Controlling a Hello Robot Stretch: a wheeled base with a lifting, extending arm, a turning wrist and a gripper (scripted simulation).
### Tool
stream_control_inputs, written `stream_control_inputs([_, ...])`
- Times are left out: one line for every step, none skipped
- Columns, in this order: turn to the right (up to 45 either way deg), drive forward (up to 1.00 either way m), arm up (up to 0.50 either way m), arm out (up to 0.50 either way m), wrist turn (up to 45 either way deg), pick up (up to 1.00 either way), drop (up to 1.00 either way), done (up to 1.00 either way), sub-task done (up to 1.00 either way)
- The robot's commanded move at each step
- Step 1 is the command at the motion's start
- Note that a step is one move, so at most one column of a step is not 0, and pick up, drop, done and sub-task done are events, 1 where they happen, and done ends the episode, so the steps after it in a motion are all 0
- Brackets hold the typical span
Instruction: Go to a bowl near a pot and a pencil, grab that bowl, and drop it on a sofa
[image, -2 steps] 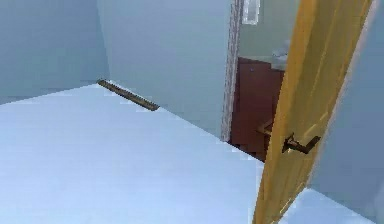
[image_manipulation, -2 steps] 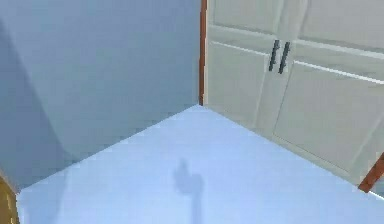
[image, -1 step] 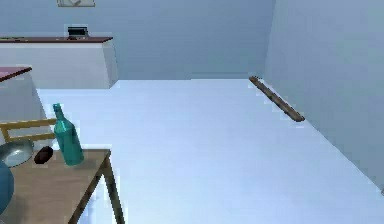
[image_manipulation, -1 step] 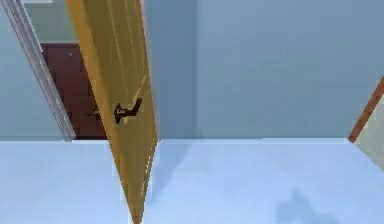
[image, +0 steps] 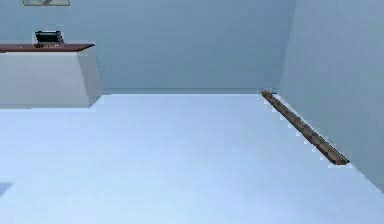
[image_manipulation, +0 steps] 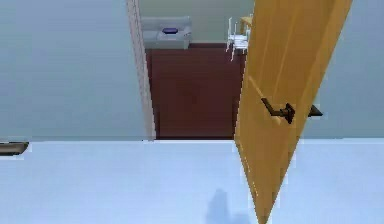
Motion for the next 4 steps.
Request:
stream_control_inputs([-45.0,0.0,0.0,0.0,0.0,0.0,0.0,0.0,0.0])
stream_control_inputs([45.0,0.0,0.0,0.0,0.0,0.0,0.0,0.0,0.0])
stream_control_inputs([45.0,0.0,0.0,0.0,0.0,0.0,0.0,0.0,0.0])
stream_control_inputs([30.0,0.0,0.0,0.0,0.0,0.0,0.0,0.0,0.0])
